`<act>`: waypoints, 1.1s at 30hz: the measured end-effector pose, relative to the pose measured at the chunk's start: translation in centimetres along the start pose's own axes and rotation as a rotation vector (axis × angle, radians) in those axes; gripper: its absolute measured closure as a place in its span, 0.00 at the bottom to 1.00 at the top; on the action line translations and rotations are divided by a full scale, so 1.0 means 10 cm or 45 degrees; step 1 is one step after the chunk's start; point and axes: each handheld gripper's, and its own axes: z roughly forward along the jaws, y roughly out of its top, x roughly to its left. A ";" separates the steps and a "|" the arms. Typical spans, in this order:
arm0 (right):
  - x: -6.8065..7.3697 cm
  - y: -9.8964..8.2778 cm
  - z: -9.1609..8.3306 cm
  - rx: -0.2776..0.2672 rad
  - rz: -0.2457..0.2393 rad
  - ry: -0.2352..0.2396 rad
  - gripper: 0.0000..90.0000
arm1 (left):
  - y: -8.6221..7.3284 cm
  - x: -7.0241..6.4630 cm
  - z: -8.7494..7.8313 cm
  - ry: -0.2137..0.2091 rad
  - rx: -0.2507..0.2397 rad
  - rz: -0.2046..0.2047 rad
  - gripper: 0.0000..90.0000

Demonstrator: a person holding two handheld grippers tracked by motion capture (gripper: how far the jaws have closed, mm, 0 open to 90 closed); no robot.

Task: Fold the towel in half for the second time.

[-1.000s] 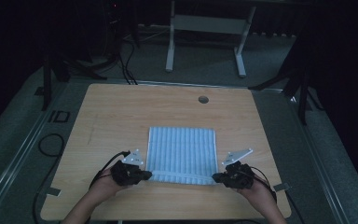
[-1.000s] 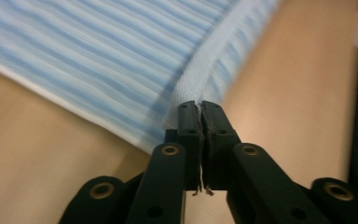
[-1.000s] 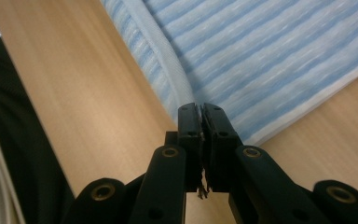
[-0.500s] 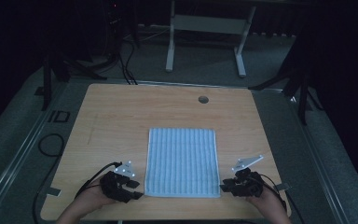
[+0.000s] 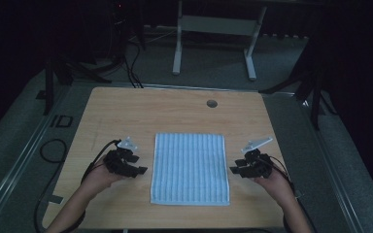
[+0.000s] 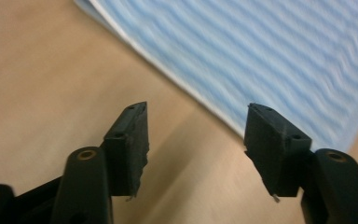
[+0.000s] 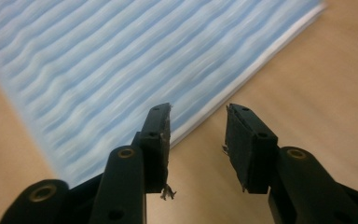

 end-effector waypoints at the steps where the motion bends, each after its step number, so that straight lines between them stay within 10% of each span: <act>1: -0.05 0.04 0.01 -0.001 0.003 -0.008 0.66 | 0.05 0.03 0.01 0.003 -0.017 0.006 0.44; 21: -0.80 0.83 0.51 0.040 0.146 -0.064 0.63 | 0.73 0.55 0.59 0.017 -0.001 -0.058 0.41; 29: -0.86 0.95 0.94 0.134 0.146 -0.107 0.63 | 0.79 0.76 0.85 0.001 0.012 -0.184 0.47; 33: -0.84 0.97 1.08 0.214 0.126 -0.117 0.67 | 0.80 0.77 1.00 0.025 0.096 -0.167 0.57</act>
